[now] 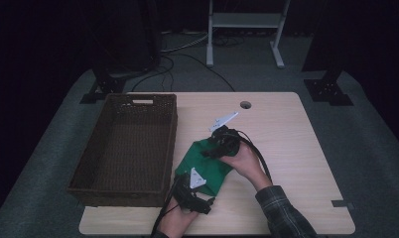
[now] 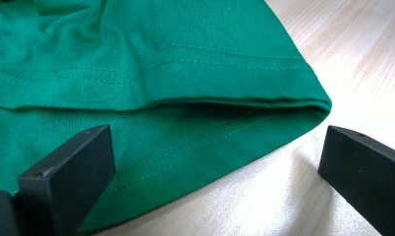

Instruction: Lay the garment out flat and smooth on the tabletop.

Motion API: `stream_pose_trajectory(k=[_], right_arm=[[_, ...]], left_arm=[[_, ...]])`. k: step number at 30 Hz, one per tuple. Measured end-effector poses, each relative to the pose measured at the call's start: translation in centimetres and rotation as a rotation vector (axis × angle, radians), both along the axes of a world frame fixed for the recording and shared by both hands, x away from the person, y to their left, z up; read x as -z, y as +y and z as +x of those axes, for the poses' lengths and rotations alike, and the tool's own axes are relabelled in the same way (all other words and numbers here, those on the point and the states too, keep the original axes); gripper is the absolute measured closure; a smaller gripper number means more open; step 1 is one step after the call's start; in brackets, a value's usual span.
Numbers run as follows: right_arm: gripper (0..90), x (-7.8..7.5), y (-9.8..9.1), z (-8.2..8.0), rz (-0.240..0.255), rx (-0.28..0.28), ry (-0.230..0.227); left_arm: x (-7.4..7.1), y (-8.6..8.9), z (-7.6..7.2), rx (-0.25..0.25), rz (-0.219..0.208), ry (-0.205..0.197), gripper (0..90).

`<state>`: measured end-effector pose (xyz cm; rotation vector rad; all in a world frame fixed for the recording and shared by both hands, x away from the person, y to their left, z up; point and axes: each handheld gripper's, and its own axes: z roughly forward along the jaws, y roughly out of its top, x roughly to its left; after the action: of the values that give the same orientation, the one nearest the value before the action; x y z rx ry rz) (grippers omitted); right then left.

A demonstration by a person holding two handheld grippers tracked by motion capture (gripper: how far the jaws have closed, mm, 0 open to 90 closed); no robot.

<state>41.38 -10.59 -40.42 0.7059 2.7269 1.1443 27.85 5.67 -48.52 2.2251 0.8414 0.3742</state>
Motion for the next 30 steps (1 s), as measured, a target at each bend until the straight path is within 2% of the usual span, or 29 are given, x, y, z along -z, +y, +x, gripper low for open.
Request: stream_pose_trajectory(k=[2, 5, 11, 21, 23, 30], right_arm=[[44.4, 0.1, 0.4, 0.0, -0.021, 0.011, -0.008], [48.0, 0.4, 0.9, 0.1, -0.048, 0.019, -0.009], [54.6, 1.1, 1.7, 0.5, -0.064, 0.021, 0.01], [57.9, 2.0, 2.9, 1.2, -0.093, 0.012, 0.026], [60.8, 2.5, 3.5, 1.4, -0.12, 0.013, 0.025], [63.6, 3.3, 4.6, 1.8, -0.161, 0.017, 0.027]], left_arm=[[0.0, 0.0, 0.0, 0.0, 0.001, 0.0, 0.0], [0.0, 0.0, 0.0, -0.001, -0.003, -0.002, 0.0], [0.0, 0.0, 0.0, -0.002, -0.003, -0.002, 0.0], [0.0, 0.0, 0.0, 0.0, -0.001, -0.002, 0.0], [0.0, 0.0, 0.0, -0.001, -0.002, -0.001, 0.0], [0.0, 0.0, 0.0, 0.0, -0.001, -0.001, 0.0]])
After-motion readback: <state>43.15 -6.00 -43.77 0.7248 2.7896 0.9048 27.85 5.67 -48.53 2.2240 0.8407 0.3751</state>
